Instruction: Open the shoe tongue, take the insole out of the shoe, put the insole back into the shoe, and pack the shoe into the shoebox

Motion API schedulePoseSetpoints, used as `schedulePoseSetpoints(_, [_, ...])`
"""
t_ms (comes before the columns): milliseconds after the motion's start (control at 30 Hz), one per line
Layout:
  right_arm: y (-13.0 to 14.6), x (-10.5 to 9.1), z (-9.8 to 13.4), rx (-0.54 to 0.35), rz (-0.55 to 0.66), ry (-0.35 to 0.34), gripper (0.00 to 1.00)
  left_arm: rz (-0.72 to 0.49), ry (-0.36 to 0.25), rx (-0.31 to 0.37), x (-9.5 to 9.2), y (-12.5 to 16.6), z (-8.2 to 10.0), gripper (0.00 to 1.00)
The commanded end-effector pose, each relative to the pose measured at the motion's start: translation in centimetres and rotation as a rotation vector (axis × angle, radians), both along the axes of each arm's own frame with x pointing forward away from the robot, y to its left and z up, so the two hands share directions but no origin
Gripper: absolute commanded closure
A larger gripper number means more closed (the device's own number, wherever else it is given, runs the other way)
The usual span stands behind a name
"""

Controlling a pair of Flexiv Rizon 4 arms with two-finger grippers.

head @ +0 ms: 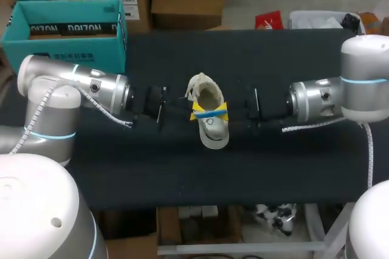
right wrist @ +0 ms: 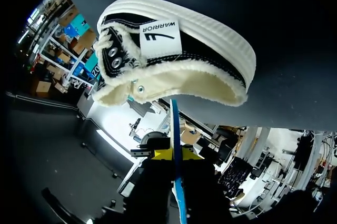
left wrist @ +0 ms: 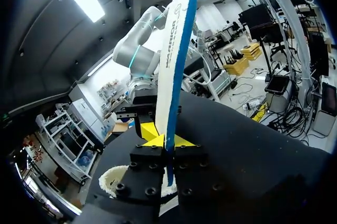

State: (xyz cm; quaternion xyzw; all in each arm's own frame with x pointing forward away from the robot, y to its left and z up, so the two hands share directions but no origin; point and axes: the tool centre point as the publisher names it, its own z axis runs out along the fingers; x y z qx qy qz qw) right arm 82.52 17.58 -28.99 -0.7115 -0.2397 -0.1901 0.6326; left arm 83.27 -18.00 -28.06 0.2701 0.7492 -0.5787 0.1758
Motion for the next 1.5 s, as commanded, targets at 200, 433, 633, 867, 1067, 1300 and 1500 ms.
schedulePoseSetpoints(200, [0.1,0.0,-0.1,0.009,0.003,-0.004,0.95,-0.023,-0.007,0.013,0.3,-0.4,-0.8,1.0])
schedulePoseSetpoints(433, [0.0,-0.7,0.4,-0.032,0.015,-0.006,0.0,-0.066,-0.034,0.039,1.0,-0.8,-1.2,1.0])
schedulePoseSetpoints(633, [0.0,-1.1,-0.1,-0.058,0.028,0.004,0.0,-0.099,-0.055,0.067,1.9,-0.8,-1.8,1.0])
schedulePoseSetpoints(867, [0.3,-1.0,-0.7,-0.072,0.036,0.02,0.0,-0.152,-0.08,0.073,2.9,-0.9,-2.3,1.0])
schedulePoseSetpoints(1067, [0.1,-0.7,-0.9,-0.074,0.018,0.017,0.0,-0.183,-0.081,0.082,3.9,-1.0,-3.2,1.0])
schedulePoseSetpoints(1300, [-0.3,-0.3,-0.6,-0.076,-0.01,0.012,0.0,-0.203,-0.084,0.093,4.8,-0.9,-3.9,1.0])
schedulePoseSetpoints(1500, [-0.8,-0.1,-0.7,-0.076,-0.027,0.013,0.0,-0.219,-0.083,0.086,5.4,-0.9,-4.2,1.0])
